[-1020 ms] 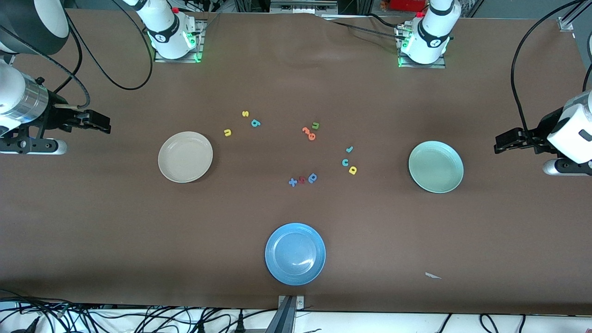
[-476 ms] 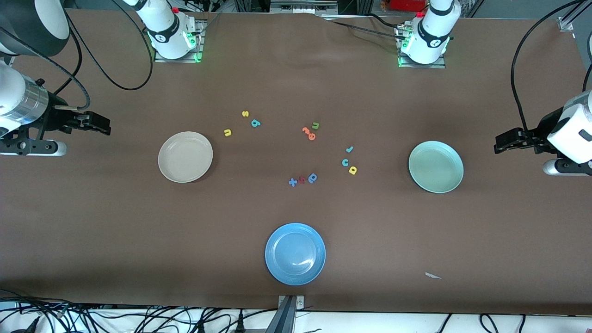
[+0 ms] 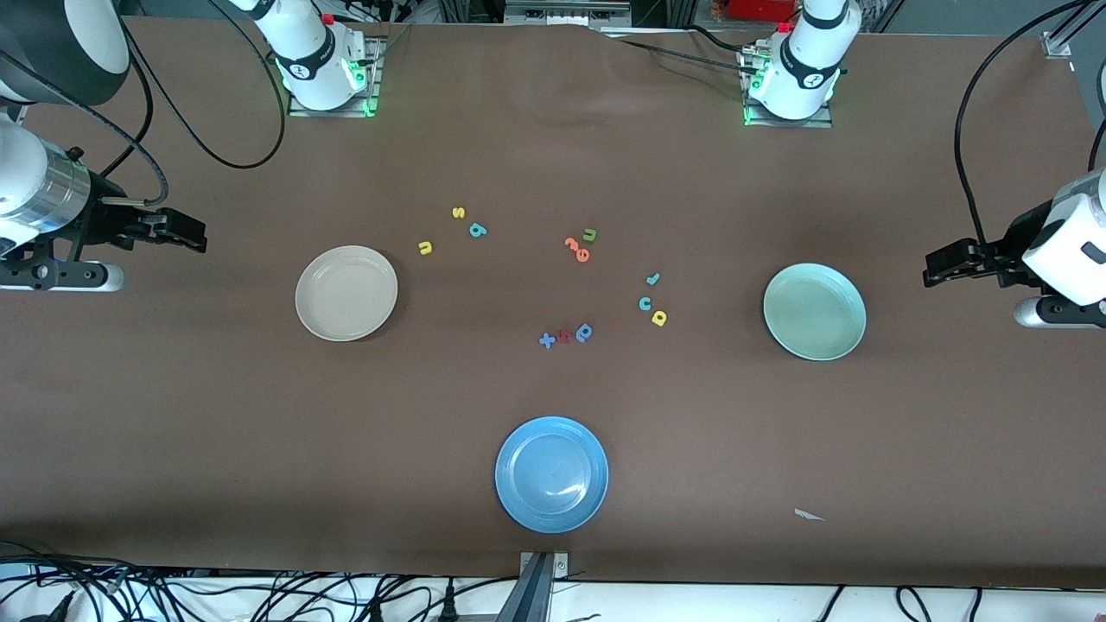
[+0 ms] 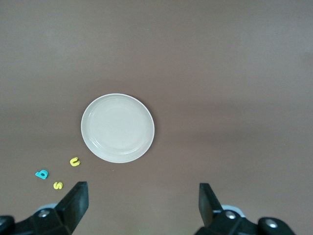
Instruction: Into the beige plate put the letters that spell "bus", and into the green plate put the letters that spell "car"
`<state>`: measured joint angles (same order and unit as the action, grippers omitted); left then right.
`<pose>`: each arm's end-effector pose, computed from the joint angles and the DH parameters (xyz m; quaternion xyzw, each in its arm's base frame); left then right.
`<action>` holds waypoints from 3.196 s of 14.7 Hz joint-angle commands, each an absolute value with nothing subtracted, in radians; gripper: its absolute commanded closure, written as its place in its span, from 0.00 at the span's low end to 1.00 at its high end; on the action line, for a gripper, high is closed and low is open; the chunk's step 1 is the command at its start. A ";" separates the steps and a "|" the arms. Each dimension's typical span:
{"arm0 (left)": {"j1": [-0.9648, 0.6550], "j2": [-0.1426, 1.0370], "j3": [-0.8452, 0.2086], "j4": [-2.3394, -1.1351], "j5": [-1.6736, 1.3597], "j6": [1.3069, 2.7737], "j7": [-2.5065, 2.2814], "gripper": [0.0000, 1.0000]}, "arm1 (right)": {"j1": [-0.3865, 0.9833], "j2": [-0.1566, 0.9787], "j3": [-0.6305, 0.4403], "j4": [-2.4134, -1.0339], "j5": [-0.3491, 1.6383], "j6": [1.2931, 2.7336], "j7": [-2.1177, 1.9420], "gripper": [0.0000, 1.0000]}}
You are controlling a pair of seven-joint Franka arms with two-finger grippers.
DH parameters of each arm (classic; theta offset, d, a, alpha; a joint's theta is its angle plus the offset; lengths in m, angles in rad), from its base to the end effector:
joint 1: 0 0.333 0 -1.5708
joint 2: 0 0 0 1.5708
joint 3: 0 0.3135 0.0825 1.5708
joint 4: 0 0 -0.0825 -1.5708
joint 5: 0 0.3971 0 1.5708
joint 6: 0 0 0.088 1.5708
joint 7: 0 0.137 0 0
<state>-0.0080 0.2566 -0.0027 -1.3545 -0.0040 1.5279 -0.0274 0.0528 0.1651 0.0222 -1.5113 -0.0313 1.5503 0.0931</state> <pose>0.6357 -0.0072 0.5379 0.9991 0.0084 -0.0416 0.0015 0.6052 0.0403 0.5220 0.9979 -0.0084 -0.0616 0.0190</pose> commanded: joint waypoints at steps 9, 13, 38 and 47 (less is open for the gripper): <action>-0.012 0.241 0.005 -1.371 -0.018 1.529 -0.023 0.00 | 0.046 0.172 0.017 -1.490 -0.046 1.534 0.090 0.00; -0.003 0.245 0.006 -1.373 -0.020 1.529 -0.034 0.00 | 0.051 0.175 0.018 -1.489 -0.046 1.534 0.091 0.00; -0.402 0.480 -0.057 -1.877 -0.080 2.307 -0.618 0.00 | 0.373 0.242 0.055 -1.889 0.084 2.107 0.552 0.00; -0.431 0.592 -0.074 -1.898 -0.081 2.453 -0.981 0.00 | 0.368 0.157 0.152 -2.314 0.075 2.497 0.586 0.00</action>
<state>-0.4203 0.5695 -0.0801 -1.9083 -0.0658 2.4177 -0.9030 0.3762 0.2515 0.1331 -2.1744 0.0675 2.4302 0.5862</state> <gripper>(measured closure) 0.000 0.000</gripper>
